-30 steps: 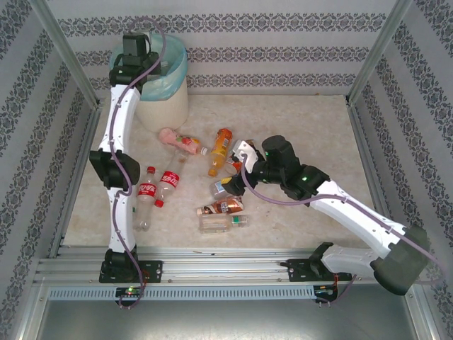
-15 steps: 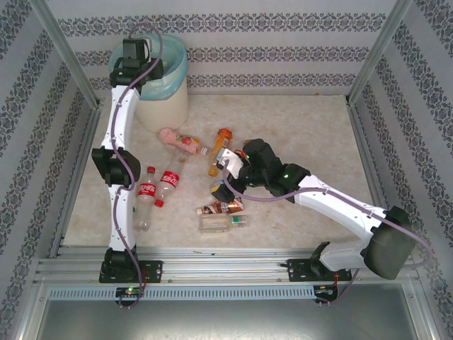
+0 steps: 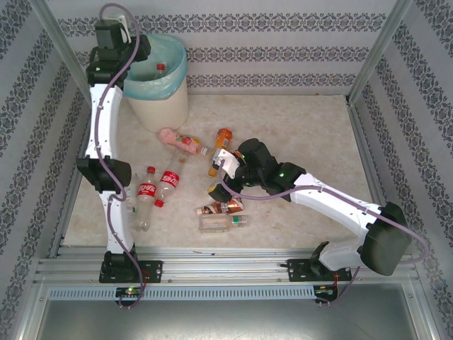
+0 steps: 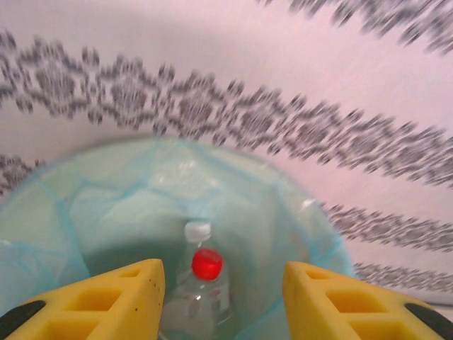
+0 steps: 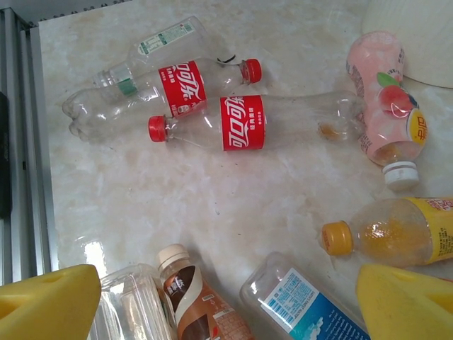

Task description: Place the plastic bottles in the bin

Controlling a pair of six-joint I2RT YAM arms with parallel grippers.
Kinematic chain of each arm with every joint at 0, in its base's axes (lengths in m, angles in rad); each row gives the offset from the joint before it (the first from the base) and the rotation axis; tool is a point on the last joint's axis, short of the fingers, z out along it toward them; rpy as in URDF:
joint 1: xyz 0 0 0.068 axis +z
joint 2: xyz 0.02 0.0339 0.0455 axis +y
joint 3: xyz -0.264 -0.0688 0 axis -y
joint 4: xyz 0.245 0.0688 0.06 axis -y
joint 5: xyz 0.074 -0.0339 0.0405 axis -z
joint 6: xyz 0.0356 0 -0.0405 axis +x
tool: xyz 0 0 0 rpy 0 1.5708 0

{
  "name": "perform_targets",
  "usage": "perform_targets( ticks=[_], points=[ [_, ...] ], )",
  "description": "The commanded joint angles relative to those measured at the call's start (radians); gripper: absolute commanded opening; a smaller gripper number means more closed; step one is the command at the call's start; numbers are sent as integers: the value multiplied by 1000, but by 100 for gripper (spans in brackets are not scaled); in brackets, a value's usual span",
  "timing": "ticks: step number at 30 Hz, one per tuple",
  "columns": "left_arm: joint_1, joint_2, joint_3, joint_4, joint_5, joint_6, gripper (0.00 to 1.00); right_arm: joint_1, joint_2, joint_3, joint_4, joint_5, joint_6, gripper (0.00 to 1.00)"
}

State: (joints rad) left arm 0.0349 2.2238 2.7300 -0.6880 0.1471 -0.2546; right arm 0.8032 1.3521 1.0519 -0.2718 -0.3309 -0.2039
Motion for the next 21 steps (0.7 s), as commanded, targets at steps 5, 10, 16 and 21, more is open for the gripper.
perform_targets(
  ticks=[5,10,16,21],
  points=[
    [-20,-103,10,6,58,-25,46,10,-10,26,23,72,54,93],
    [-110,-176,-3,-57,33,67,46,-16,-3,53,22,137,152,92],
    [-280,-280,-118,-139,-37,178,46,-96,42,118,-22,149,384,87],
    [-404,-434,-390,-123,-33,191,46,-106,46,117,-55,165,444,86]
  ],
)
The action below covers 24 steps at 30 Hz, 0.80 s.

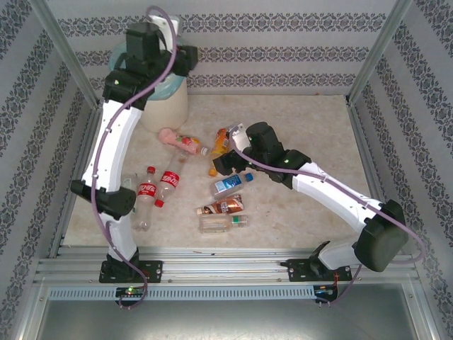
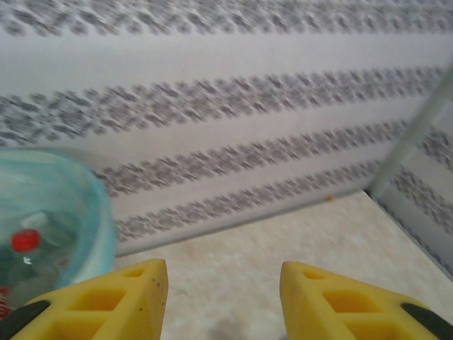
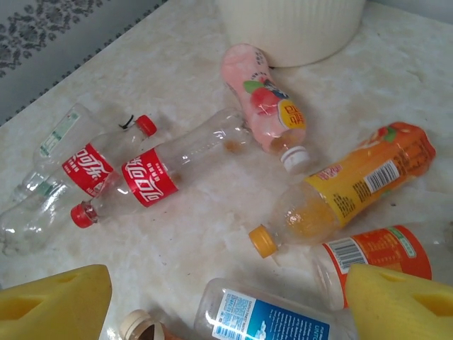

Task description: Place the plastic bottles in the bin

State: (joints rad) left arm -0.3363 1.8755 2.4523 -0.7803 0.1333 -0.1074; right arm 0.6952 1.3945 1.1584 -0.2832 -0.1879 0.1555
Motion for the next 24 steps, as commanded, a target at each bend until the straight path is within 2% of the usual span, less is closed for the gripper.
perform_targets(
  ticks=[1,5,9,13,17,20,24],
  points=[
    [-50,-129,-182,-5,-14,42,46,1,-2,2,-45,28,88,86],
    [-94,-336,-560,166,24,6,47,-1,-32,-33,-70,68,83,86],
    [-95,-483,-805,212,75,-11,47,-2,-53,-49,-106,81,46,86],
    [-95,-597,-970,183,78,8,48,-2,-63,-48,-133,64,-22,85],
    [-95,-709,-1114,159,68,39,51,4,-79,-44,-167,1,-158,85],
    [-95,-782,-1201,160,-10,16,52,23,-102,-75,-132,-24,-257,85],
    [-92,-876,-1352,251,-99,-47,54,75,-104,-93,-101,-27,-418,85]
  ],
)
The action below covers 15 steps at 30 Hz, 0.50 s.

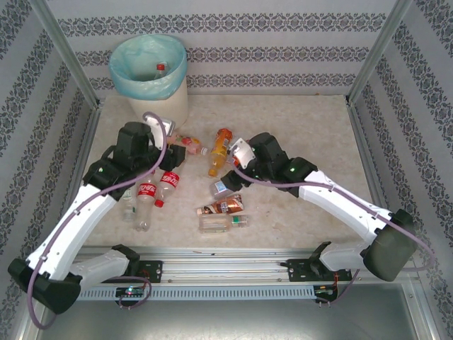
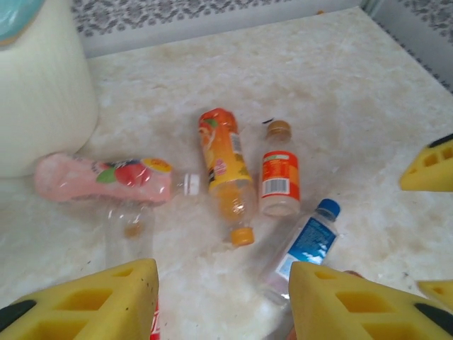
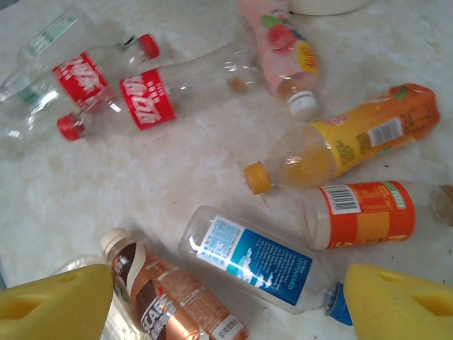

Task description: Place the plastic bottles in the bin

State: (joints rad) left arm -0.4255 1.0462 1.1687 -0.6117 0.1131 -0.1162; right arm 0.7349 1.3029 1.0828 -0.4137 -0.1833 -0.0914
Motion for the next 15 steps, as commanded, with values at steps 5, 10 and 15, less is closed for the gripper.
perform_targets(
  ticks=[5,10,15],
  points=[
    [2,-56,-167,127,-77,-59,54,48,46,24,9,6,-310,84],
    [13,-39,-184,109,-91,-36,55,25,123,107,15,28,-333,82],
    [19,-22,-149,41,-72,-16,55,3,213,173,26,-10,-494,79]
  ],
)
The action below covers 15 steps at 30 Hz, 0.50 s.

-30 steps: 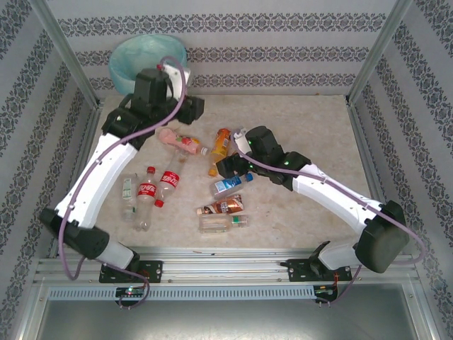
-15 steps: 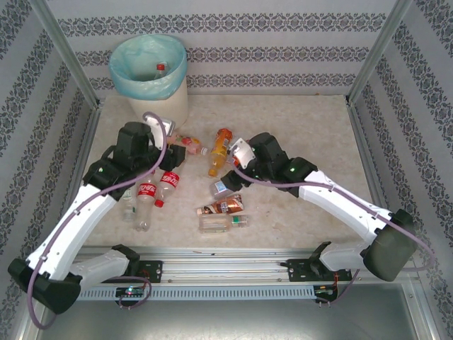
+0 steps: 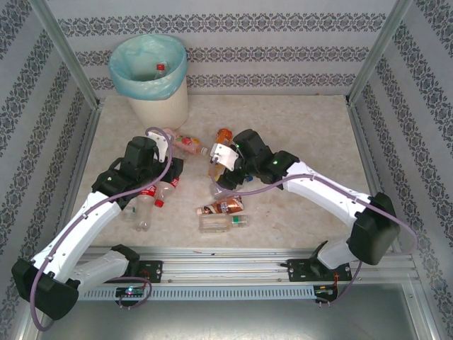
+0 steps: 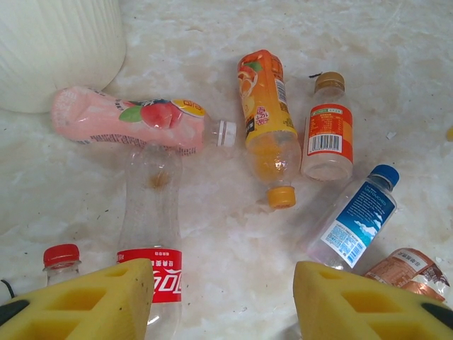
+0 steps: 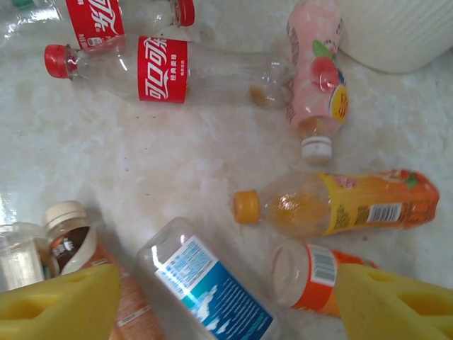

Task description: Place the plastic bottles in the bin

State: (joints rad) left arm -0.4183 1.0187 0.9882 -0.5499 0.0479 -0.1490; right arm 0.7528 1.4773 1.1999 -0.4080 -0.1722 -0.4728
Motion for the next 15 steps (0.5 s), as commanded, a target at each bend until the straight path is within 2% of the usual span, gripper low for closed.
perform_targets(
  ticks=[1,3,5,8,12,15],
  points=[
    [12,6,43,-48,-31,12,56,-24,61,83,23,-54,-115,79],
    [21,4,54,-89,-76,-10,56,-22,101,125,38,-125,-136,79],
    [56,-4,50,-120,-75,-36,56,-3,144,150,59,-186,-182,80],
    [180,-13,20,-147,41,-101,56,37,229,206,82,-239,-241,82],
    [382,-46,-79,-105,207,-166,56,99,356,312,91,-257,-292,83],
    [453,-57,-136,-49,273,-195,56,133,437,364,102,-258,-347,84]
  ],
)
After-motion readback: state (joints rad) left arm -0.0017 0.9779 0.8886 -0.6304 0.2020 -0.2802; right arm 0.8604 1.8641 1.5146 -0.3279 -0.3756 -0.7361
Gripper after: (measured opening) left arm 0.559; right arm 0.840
